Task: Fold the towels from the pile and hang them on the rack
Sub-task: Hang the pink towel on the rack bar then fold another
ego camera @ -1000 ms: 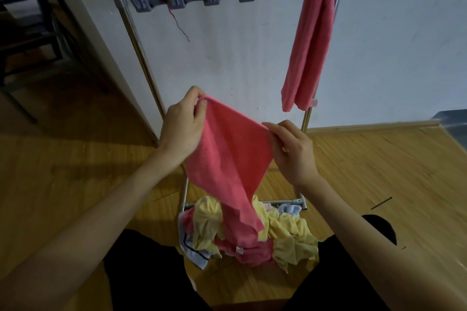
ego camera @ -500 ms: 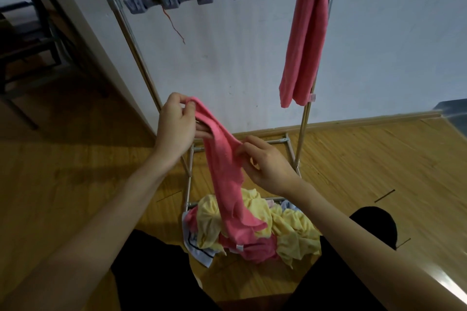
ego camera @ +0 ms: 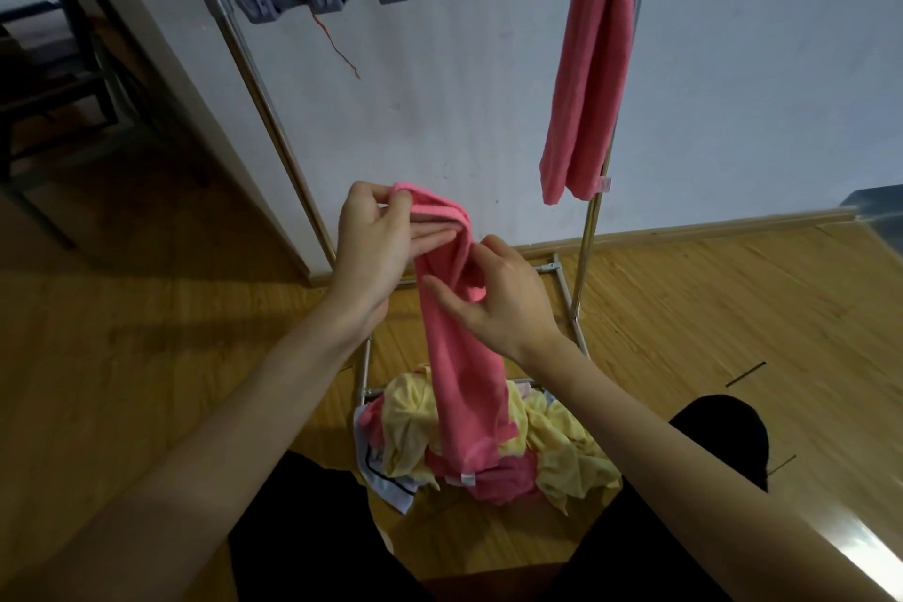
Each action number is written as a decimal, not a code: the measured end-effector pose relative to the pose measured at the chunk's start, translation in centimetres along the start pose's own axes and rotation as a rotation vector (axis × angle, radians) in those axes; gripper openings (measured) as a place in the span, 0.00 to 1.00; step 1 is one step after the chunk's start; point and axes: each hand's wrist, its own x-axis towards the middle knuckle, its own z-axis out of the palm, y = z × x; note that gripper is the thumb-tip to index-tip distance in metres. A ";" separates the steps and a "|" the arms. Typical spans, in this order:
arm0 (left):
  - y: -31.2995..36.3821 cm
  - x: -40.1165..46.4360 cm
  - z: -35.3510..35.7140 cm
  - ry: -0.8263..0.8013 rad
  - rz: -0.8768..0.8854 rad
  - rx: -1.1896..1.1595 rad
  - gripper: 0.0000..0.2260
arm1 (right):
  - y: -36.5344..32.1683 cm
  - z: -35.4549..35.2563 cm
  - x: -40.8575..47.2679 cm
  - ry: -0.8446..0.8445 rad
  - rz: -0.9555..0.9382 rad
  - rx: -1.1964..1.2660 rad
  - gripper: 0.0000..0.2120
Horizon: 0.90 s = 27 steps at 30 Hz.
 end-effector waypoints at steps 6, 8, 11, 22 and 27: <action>0.0 1.0 -0.9 0.060 0.010 0.031 0.07 | 1.1 -0.3 0.6 -0.041 -0.006 0.065 0.15; -0.1 1.7 -1.8 0.086 0.018 0.081 0.05 | 1.8 -1.1 0.7 -0.089 -0.063 0.070 0.19; -0.8 2.4 -3.3 0.082 0.029 0.176 0.02 | 3.0 -2.4 1.3 -0.171 -0.139 0.011 0.20; -0.4 2.0 -7.8 -0.032 0.122 0.668 0.02 | 3.1 -6.3 4.3 -0.268 -0.240 0.118 0.05; 1.3 1.0 -9.5 -0.168 0.182 1.073 0.05 | 3.1 -6.5 4.4 -0.294 -0.193 0.186 0.05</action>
